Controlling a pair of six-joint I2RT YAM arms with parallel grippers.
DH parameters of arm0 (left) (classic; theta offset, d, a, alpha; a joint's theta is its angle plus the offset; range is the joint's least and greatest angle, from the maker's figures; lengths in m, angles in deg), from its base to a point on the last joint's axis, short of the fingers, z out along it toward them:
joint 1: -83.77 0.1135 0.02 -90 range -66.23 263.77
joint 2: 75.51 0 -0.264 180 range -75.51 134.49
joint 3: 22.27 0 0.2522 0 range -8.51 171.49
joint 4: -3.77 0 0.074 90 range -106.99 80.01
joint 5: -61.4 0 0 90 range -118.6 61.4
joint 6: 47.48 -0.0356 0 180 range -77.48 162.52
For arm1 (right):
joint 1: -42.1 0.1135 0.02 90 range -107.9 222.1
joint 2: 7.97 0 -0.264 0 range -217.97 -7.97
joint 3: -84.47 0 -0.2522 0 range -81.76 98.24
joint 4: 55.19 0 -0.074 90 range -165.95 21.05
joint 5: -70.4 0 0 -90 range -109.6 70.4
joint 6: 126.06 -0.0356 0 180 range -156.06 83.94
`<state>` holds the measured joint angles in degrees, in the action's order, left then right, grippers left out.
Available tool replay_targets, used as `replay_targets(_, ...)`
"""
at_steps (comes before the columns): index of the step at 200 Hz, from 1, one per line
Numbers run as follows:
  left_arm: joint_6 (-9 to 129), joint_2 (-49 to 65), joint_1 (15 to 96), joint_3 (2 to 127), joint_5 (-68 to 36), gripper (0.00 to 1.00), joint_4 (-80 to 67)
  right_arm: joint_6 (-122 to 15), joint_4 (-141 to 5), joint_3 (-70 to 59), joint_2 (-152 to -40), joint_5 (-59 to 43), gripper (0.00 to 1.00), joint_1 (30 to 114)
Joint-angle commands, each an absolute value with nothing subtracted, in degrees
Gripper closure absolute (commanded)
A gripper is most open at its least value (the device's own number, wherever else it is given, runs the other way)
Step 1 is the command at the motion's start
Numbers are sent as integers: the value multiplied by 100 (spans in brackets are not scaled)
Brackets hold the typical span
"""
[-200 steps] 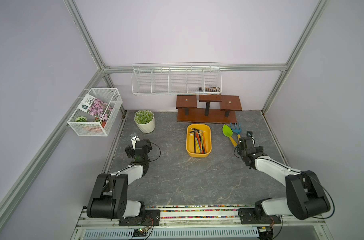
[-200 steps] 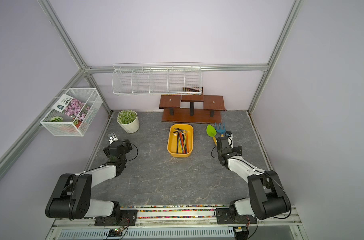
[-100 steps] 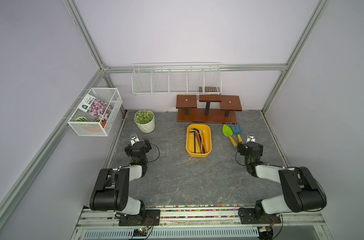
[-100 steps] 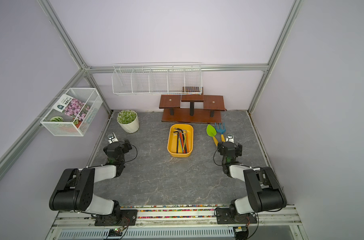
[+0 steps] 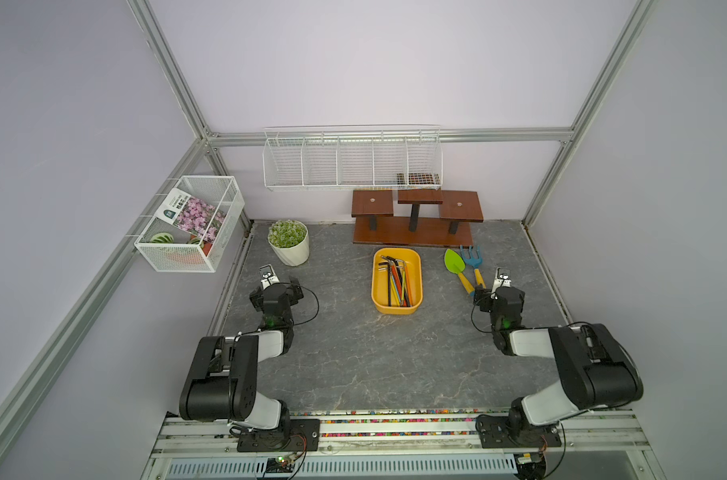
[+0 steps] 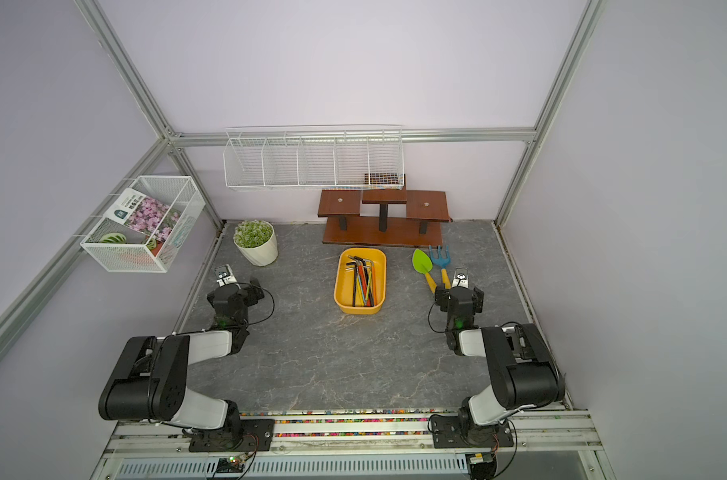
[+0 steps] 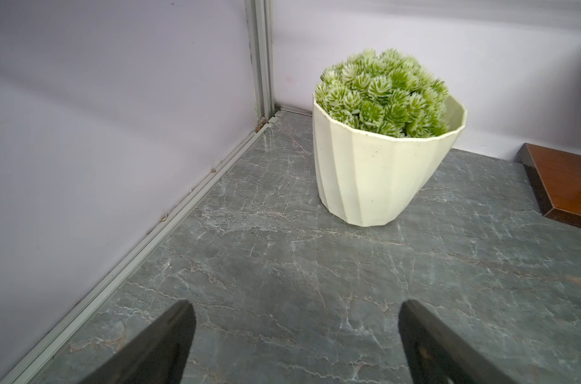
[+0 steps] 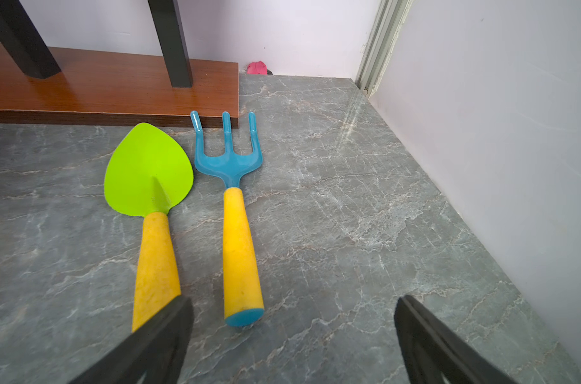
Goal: Put the hex key on the desktop into the storage box
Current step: Reset both arms
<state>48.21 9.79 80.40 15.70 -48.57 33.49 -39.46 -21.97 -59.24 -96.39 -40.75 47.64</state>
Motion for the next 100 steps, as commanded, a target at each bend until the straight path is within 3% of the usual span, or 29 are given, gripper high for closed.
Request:
replay_targets(1, 4762, 972, 8108, 1631, -4633, 0, 3428, -4020, -2123, -5914, -9534, -4040, 1, 4738)
replay_targets(45, 4348, 1243, 8144, 1102, -3777, 0, 4685, -4020, -2123, -5916, -9535, -4043, 1, 4738)
replay_targets(100, 4442, 1108, 8163, 1226, -3759, 0, 4208, -4020, -2129, -5915, -9534, -4039, 1, 4741)
